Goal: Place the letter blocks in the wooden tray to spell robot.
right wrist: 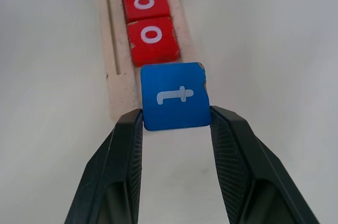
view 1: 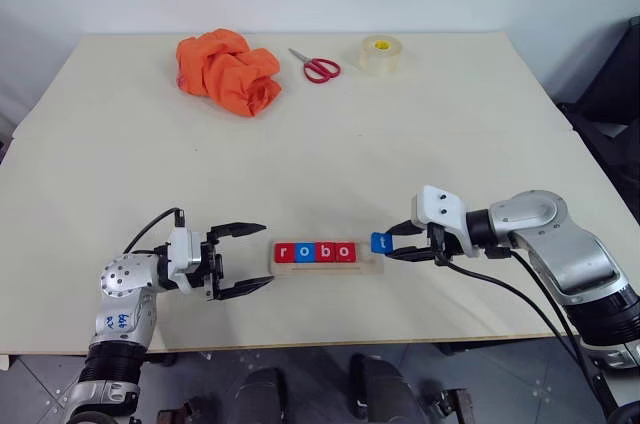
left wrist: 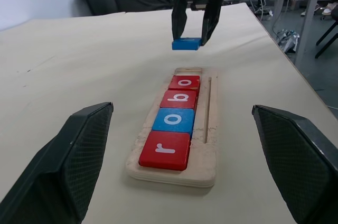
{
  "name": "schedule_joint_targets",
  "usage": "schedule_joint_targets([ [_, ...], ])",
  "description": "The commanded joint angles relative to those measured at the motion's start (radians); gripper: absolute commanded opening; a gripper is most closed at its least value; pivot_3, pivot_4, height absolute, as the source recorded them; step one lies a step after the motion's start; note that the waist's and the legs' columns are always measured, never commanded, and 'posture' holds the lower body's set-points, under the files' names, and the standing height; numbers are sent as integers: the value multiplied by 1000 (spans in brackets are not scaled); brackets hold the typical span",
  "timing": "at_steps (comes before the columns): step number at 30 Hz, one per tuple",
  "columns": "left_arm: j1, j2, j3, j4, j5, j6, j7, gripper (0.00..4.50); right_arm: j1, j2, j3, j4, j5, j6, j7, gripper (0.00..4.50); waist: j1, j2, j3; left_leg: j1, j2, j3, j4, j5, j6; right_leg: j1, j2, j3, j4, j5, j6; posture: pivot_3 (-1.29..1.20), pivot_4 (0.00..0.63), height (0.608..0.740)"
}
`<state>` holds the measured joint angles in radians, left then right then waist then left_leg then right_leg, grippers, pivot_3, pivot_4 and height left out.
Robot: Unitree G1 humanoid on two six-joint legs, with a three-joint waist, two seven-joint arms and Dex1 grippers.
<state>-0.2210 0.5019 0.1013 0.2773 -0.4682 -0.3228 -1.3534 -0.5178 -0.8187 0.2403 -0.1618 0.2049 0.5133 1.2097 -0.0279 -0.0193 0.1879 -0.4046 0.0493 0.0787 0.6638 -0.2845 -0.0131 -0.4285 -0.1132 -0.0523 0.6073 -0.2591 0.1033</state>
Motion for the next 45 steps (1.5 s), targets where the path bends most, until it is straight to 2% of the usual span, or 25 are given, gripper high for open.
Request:
schedule_joint_targets([
  [1, 37, 2, 11, -43, -14, -11, 5, 4500, -28, 9, 6, 16, -12, -26, 4, 1465, 0, 0, 0, 0, 0, 0, 0, 0, 0, 0, 0, 0, 0, 0, 0, 0, 150, 740],
  [11, 81, -3, 11, -90, -15, -5, 39, 4500, -50, 56, 65, 40, -39, -45, 10, 1465, 3, 0, 0, 0, 0, -1, 0, 0, 0, 0, 0, 0, 0, 0, 0, 0, 150, 740],
  [27, 85, -2, 12, -98, -15, -8, 60, 4500, -68, 85, 86, 53, -56, -60, 43, 1465, 2, 0, 0, 0, 0, 0, 0, 0, 0, 0, 0, 0, 1, 0, 0, 0, 150, 740],
  [28, 83, -3, 12, -96, -14, -8, 61, 4500, -68, 83, 89, 52, -56, -62, 50, 2183, 2, 0, 0, 0, 0, 0, 0, 0, 0, 0, 0, 0, 1, 0, 0, 0, 150, 740],
  [35, 69, -7, 10, -84, -11, -10, 66, 4500, -100, 103, 87, 74, -70, -57, 25, 4485, 2, 0, 0, 0, 0, 0, 0, 0, 0, 0, 0, 0, 1, 0, 0, 0, 150, 740],
  [41, 67, -12, 9, -79, -8, -13, 70, 4500, -117, 100, 51, 53, -52, -30, -3, 4485, 2, 0, 0, 0, 0, 0, 0, 0, 0, 0, 0, 0, 1, 0, 0, 0, 150, 740],
  [44, 65, -14, 8, -77, -7, -13, 71, 4500, -119, 100, 36, 37, -26, -15, 1, 3935, 2, 0, 0, 0, 0, 0, 0, 0, 0, 0, 0, 0, 1, 0, 0, 0, 150, 740],
  [45, 65, -15, 7, -76, -6, -13, 71, 4500, -120, 101, 34, 37, -23, -14, 2, 3587, 2, 0, 0, 0, 0, 0, 0, 0, 0, 0, 0, 0, 1, 0, 0, 0, 150, 740],
])
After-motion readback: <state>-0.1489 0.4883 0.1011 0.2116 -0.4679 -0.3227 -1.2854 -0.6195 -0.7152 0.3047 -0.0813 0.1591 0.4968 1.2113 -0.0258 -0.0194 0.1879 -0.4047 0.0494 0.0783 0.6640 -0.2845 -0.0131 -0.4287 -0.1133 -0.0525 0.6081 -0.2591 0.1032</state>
